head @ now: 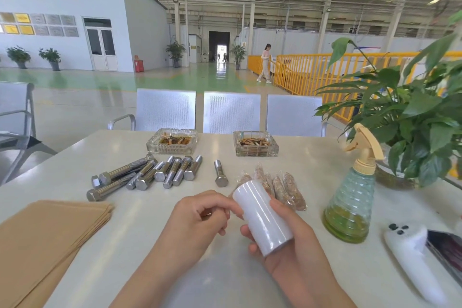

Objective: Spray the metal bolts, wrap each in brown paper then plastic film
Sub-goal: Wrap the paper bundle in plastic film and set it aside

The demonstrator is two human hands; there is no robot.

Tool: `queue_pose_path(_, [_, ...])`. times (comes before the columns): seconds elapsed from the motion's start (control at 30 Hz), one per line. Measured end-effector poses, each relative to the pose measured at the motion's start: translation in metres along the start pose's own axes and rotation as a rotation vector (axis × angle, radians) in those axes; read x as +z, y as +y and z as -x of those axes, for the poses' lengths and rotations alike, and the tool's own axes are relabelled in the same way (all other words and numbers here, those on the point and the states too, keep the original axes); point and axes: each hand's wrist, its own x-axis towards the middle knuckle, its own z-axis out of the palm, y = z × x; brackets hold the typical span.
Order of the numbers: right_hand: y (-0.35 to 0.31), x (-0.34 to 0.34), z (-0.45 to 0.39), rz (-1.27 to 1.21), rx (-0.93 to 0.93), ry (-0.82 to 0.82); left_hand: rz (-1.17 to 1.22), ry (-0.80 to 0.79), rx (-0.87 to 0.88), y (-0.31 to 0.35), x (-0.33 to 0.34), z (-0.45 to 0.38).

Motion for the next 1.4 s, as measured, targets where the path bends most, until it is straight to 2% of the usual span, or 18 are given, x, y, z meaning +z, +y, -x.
queue_pose_path(0.33, [-0.002,0.0,0.003,0.036,0.053,0.012,0.03,-0.169,-0.068,-0.007,0.0,0.004])
queue_pose_path(0.4, [-0.001,0.0,0.002,0.086,0.033,0.021,-0.063,-0.098,0.016,-0.009,0.0,0.002])
queue_pose_path(0.5, [-0.001,0.003,0.001,0.116,0.03,0.033,-0.229,-0.005,0.235,-0.008,-0.003,0.001])
queue_pose_path(0.6, [-0.004,0.002,0.001,0.071,0.08,0.023,-0.278,-0.039,0.34,-0.007,-0.004,0.003])
queue_pose_path(0.8, [-0.006,-0.007,-0.003,-0.016,0.159,-0.023,-0.101,-0.127,0.208,-0.008,-0.007,0.004])
queue_pose_path(0.97, [-0.014,-0.014,-0.005,-0.073,0.284,-0.119,0.156,-0.264,0.086,0.0,-0.011,0.005])
queue_pose_path(1.07, [-0.014,-0.018,-0.006,-0.066,0.306,-0.151,0.205,-0.302,0.047,0.001,-0.015,0.005])
queue_pose_path(1.2, [-0.006,-0.018,-0.007,0.055,0.215,-0.151,0.22,-0.314,-0.033,-0.002,-0.018,0.003])
queue_pose_path(1.33, [0.001,-0.011,-0.009,0.33,-0.061,-0.023,0.238,-0.298,-0.093,-0.009,-0.014,0.003])
queue_pose_path(1.4, [0.004,-0.007,-0.009,0.45,-0.177,0.044,0.171,-0.279,-0.103,-0.01,-0.012,0.003])
